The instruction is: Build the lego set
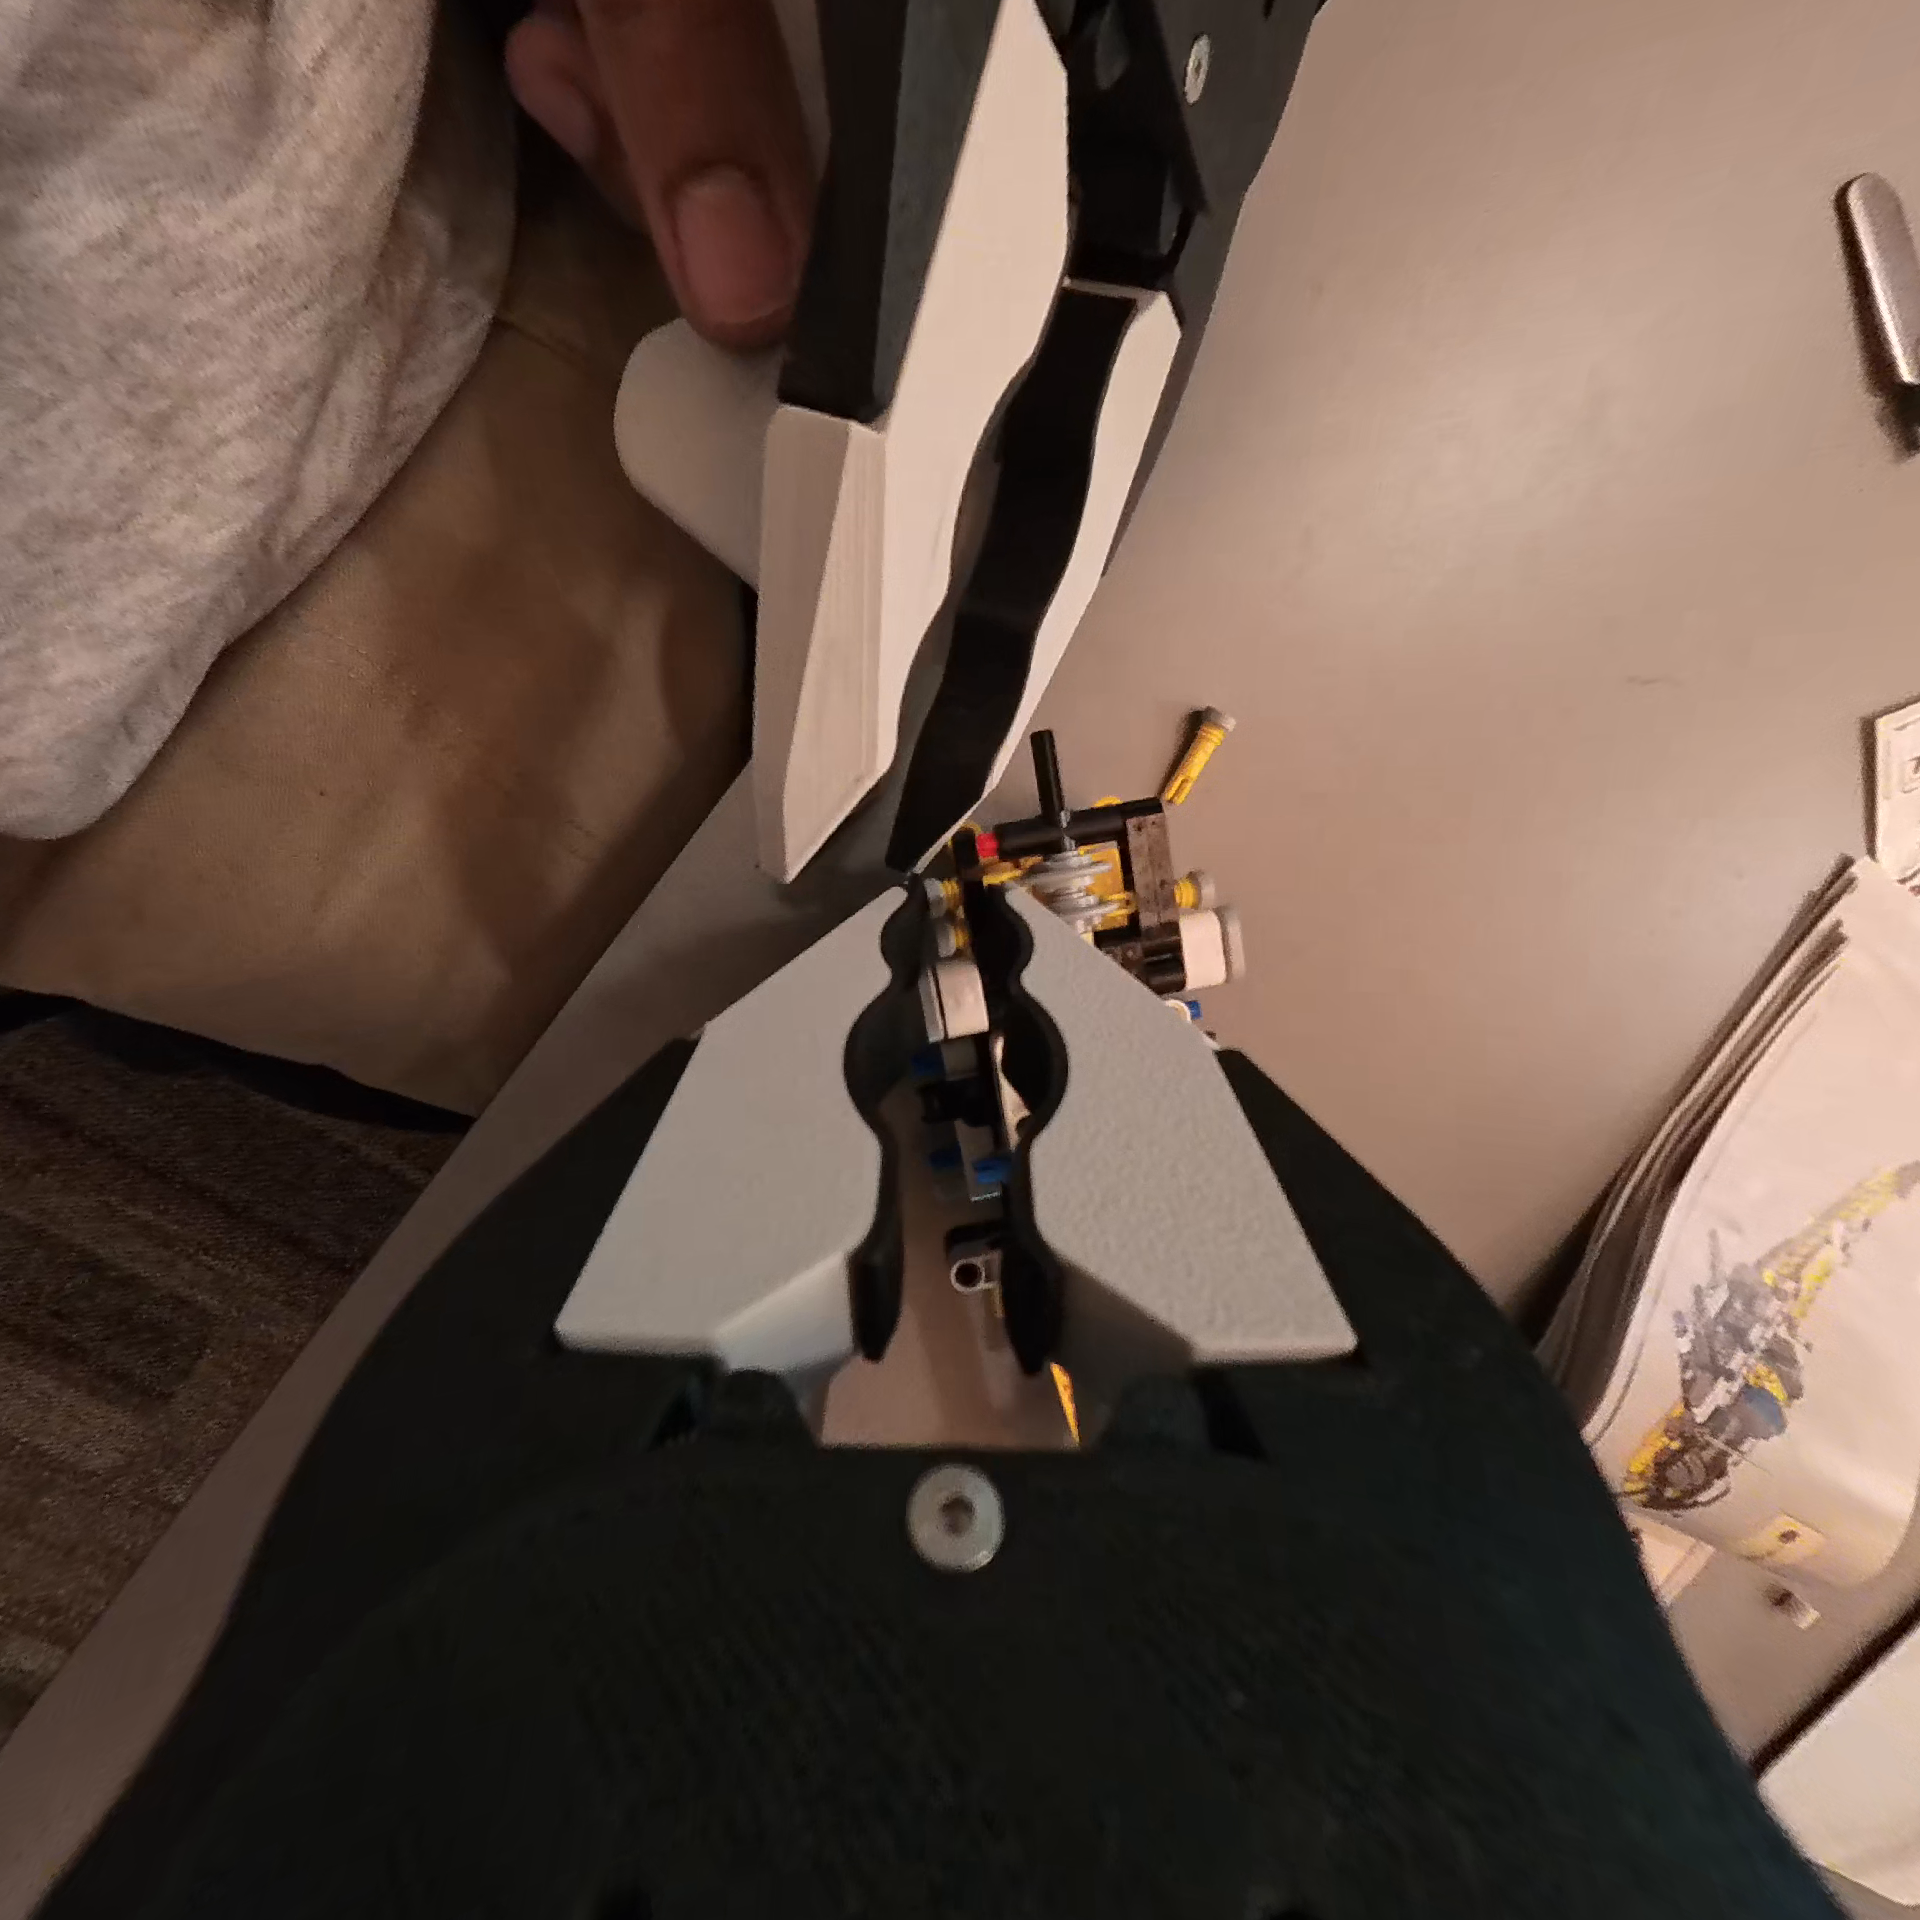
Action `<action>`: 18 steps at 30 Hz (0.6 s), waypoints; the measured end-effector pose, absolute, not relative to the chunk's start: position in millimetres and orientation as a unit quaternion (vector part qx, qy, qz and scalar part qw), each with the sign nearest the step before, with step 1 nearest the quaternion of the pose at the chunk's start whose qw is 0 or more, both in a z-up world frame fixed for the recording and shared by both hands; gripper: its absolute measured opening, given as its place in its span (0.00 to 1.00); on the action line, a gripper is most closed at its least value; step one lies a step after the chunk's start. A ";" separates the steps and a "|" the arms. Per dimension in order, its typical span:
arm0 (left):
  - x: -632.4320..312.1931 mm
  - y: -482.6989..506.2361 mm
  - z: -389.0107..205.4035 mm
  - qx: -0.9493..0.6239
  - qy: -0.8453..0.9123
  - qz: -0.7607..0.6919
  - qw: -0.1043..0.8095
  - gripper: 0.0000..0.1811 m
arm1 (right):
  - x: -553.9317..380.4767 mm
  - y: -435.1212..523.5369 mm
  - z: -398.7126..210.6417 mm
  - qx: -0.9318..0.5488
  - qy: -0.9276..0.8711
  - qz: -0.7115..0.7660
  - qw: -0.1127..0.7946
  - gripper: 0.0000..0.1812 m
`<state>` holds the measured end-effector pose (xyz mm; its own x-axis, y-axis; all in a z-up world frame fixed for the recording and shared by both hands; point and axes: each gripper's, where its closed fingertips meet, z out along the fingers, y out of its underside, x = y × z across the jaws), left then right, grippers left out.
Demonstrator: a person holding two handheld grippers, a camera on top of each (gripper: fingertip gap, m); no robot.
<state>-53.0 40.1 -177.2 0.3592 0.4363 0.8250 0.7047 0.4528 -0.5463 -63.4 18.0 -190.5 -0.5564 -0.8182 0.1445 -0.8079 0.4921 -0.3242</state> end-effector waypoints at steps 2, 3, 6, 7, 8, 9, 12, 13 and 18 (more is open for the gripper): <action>-52.9 40.2 -177.2 -0.512 -0.556 -0.105 0.646 0.14 | -63.5 17.9 -190.3 -0.469 0.864 -0.182 0.013 0.05; -52.9 40.1 -177.1 -0.512 -0.556 -0.106 0.646 0.14 | -63.7 17.6 -190.0 -0.467 0.865 -0.185 0.012 0.05; -52.7 40.2 -177.1 -0.512 -0.555 -0.107 0.646 0.14 | -65.0 16.7 -189.7 -0.462 0.865 -0.193 0.002 0.05; -52.5 40.2 -177.1 -0.513 -0.555 -0.107 0.646 0.14 | -65.3 17.0 -189.9 -0.462 0.865 -0.195 -0.001 0.05; -52.6 40.1 -177.2 -0.512 -0.556 -0.107 0.646 0.14 | -65.3 17.3 -190.1 -0.461 0.865 -0.197 -0.002 0.05; -52.6 40.1 -177.2 -0.512 -0.556 -0.107 0.646 0.14 | -65.3 17.6 -189.9 -0.459 0.866 -0.199 -0.004 0.05; -52.8 40.2 -177.8 -0.512 -0.557 -0.107 0.644 0.14 | -64.8 18.6 -189.6 -0.457 0.866 -0.205 -0.008 0.05; -52.7 40.3 -178.0 -0.513 -0.558 -0.107 0.644 0.14 | -64.8 18.9 -189.4 -0.457 0.865 -0.207 -0.010 0.05; -52.9 40.6 -178.6 -0.512 -0.561 -0.108 0.641 0.14 | -62.7 20.3 -184.8 -0.448 0.865 -0.226 -0.011 0.05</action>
<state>-52.9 40.6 -178.6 0.3473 0.4359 0.8303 0.7139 0.4513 -0.5355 -62.7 20.3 -184.8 -0.5979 -0.7701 0.2224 -0.7805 0.4961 -0.3804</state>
